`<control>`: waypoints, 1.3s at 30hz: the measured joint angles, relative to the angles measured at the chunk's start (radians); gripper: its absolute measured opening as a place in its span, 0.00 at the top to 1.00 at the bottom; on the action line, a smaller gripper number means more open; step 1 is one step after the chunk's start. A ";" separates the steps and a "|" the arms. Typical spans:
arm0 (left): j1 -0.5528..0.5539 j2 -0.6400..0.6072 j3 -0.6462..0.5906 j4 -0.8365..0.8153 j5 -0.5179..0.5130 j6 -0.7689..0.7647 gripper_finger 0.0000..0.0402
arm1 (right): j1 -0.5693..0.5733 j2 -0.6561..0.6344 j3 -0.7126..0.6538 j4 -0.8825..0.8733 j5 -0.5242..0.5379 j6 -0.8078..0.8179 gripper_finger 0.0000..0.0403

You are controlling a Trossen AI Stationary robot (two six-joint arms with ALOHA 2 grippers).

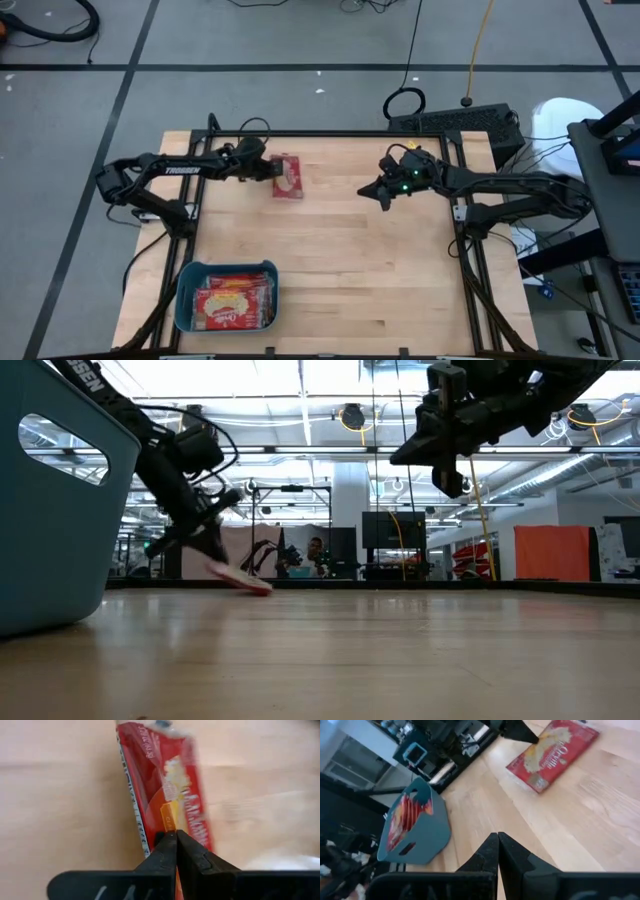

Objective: Sort popcorn bags into baskets
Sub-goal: Put the popcorn sachet into the bin

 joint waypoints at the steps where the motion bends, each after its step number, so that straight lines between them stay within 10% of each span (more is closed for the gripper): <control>1: -0.005 -0.001 0.000 0.035 0.011 0.001 0.99 | 0.000 0.010 0.000 0.008 0.003 0.008 1.00; 15: -0.098 -0.007 0.004 0.115 -0.002 -0.133 0.97 | -0.029 0.171 0.000 0.050 0.045 0.202 0.88; 24: -0.043 0.042 0.315 -0.215 -0.062 0.250 0.84 | -0.029 0.179 0.016 0.137 0.060 0.328 0.70; 39: -0.003 0.287 0.374 -0.470 -0.059 0.346 0.77 | -0.042 0.650 0.444 0.121 0.047 0.642 0.37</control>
